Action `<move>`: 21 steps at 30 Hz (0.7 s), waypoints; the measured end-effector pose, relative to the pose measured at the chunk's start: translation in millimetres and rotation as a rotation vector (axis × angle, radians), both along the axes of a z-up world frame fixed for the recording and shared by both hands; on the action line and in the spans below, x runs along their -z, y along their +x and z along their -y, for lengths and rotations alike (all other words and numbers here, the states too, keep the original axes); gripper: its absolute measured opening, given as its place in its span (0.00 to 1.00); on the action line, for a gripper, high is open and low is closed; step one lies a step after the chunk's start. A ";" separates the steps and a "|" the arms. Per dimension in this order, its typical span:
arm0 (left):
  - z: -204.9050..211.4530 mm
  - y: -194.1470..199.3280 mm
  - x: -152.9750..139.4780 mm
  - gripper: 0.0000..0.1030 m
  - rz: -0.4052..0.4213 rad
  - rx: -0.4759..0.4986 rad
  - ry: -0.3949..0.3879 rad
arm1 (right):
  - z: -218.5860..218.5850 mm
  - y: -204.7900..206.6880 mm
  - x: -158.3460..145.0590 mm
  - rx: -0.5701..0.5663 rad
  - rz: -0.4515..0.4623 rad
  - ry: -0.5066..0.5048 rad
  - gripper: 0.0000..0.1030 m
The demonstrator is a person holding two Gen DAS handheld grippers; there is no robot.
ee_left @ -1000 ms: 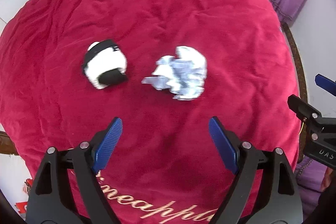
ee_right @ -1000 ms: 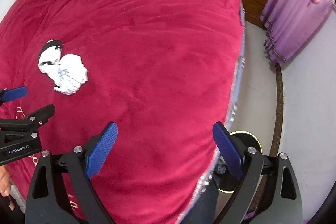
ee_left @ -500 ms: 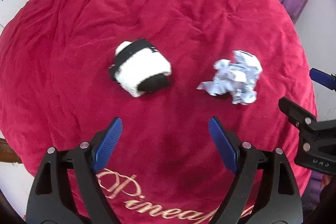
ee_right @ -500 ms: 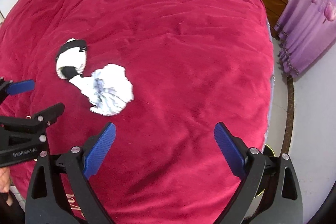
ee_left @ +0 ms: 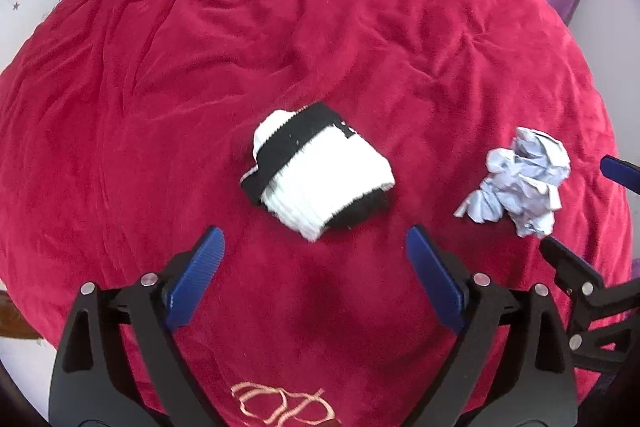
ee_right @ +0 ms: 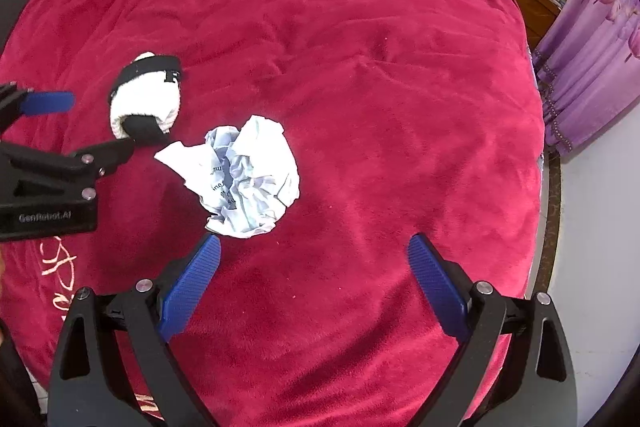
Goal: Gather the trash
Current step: 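Grasp the white-black sock with the left tool while the right tool grasps the crumpled paper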
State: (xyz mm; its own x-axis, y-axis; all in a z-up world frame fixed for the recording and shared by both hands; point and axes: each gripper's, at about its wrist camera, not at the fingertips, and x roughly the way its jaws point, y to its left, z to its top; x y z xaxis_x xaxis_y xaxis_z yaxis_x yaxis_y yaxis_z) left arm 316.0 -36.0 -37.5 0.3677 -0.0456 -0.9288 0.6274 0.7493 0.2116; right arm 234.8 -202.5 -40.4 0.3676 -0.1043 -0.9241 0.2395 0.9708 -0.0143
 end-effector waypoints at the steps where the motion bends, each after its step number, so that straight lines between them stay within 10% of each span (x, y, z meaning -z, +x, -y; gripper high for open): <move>1: 1.8 2.9 2.9 0.89 0.003 0.008 0.008 | -1.2 2.5 1.8 -0.001 -0.003 -0.001 0.88; 9: 26.4 29.9 26.8 0.93 0.043 0.072 0.060 | -9.5 17.9 17.2 -0.027 -0.031 -0.004 0.88; 10: 30.5 31.0 31.1 0.87 0.048 0.082 0.058 | -9.7 20.3 18.8 -0.031 -0.032 0.001 0.88; 11: 33.7 35.6 40.8 0.50 0.051 0.084 0.075 | -10.2 22.8 19.6 -0.034 -0.028 0.003 0.88; 12: 35.4 40.4 53.1 0.39 -0.006 0.077 0.092 | -10.3 25.4 19.8 -0.036 -0.024 0.001 0.88; 21: 30.1 39.2 46.9 0.38 0.012 0.073 0.067 | -13.1 51.3 26.0 -0.095 -0.007 -0.024 0.88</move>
